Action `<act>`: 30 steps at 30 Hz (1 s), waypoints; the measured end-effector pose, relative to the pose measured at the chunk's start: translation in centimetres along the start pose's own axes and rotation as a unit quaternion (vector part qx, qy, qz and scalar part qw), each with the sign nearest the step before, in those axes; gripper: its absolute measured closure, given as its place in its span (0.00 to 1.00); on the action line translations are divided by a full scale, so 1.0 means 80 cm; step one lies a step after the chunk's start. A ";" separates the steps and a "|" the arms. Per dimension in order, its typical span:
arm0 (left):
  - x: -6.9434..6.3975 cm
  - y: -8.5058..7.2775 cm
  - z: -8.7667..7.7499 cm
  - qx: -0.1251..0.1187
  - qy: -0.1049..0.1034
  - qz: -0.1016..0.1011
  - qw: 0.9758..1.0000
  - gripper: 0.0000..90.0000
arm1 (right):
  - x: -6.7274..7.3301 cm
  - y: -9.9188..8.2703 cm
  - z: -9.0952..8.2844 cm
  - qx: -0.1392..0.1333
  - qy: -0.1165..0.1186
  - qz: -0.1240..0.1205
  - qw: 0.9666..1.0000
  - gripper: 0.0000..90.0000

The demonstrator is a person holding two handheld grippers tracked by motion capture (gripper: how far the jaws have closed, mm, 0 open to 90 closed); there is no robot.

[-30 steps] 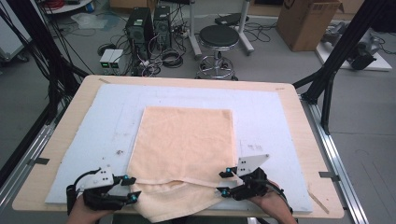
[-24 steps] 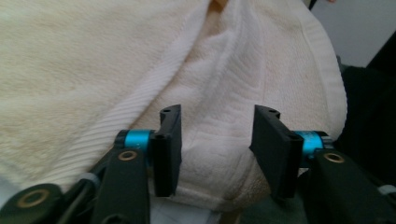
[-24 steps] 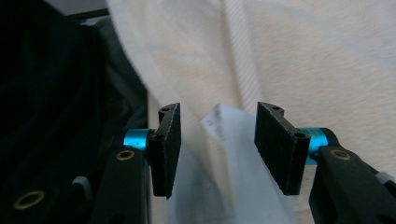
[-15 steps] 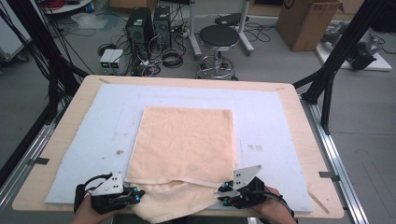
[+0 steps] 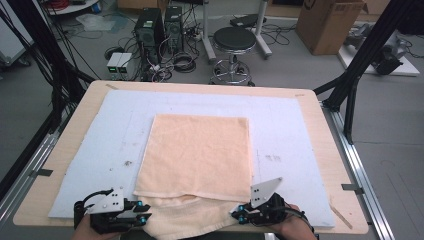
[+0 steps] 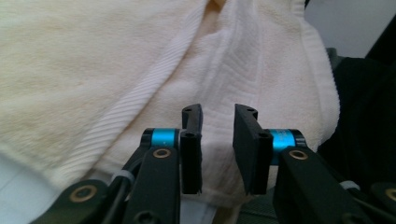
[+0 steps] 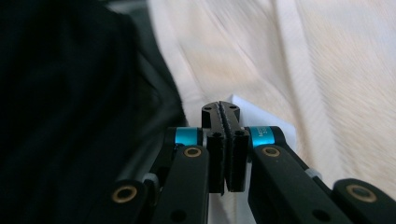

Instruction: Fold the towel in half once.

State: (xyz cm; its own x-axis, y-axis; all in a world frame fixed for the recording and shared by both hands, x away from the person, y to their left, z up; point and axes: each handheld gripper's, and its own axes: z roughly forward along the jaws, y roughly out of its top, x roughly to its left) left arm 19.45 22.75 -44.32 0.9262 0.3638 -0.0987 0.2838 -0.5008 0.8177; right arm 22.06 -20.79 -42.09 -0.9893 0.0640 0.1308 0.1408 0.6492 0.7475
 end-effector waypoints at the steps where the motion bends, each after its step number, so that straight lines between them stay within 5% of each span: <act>1: -0.001 0.000 0.002 0.004 -0.001 0.000 1.000 0.71 | 0.003 0.002 -0.002 -0.008 0.010 -0.006 1.000 1.00; 6: 0.003 -0.002 0.007 0.010 -0.010 -0.009 1.000 0.64 | 0.009 0.001 0.004 -0.014 0.049 -0.004 0.999 0.91; 10: 0.002 -0.001 0.007 0.007 -0.002 -0.003 1.000 0.58 | -0.002 -0.001 0.004 -0.029 0.024 0.017 0.999 0.77; 11: 0.001 -0.001 0.007 0.006 0.003 -0.002 1.000 0.57 | -0.004 0.000 0.004 -0.029 -0.001 0.019 0.999 0.75; 16: 0.002 -0.002 0.012 0.011 0.011 0.009 1.000 0.58 | -0.015 0.001 0.013 0.009 -0.047 0.003 0.999 0.70; 18: 0.002 -0.004 0.011 0.007 0.022 0.012 1.000 0.65 | -0.015 -0.002 0.024 0.036 -0.056 -0.005 0.998 0.72; 23: 0.007 -0.004 0.011 0.005 0.037 0.013 0.999 0.82 | -0.013 -0.003 0.028 0.034 -0.050 0.003 0.998 0.96; 26: 0.009 -0.004 0.010 0.004 0.038 0.006 0.999 0.93 | -0.012 -0.001 0.027 0.038 -0.050 0.006 0.998 0.99; 30: 0.011 -0.005 0.003 -0.003 0.023 0.002 1.000 0.99 | -0.005 0.000 0.027 0.036 -0.014 0.006 0.999 0.99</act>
State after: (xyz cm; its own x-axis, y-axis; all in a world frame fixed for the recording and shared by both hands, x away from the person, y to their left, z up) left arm 20.20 23.04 -44.85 0.9150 0.3974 -0.0699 0.2786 -0.4968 0.8219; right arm 22.38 -19.18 -43.57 -0.9883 0.0925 0.1213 0.1512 0.7006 0.6973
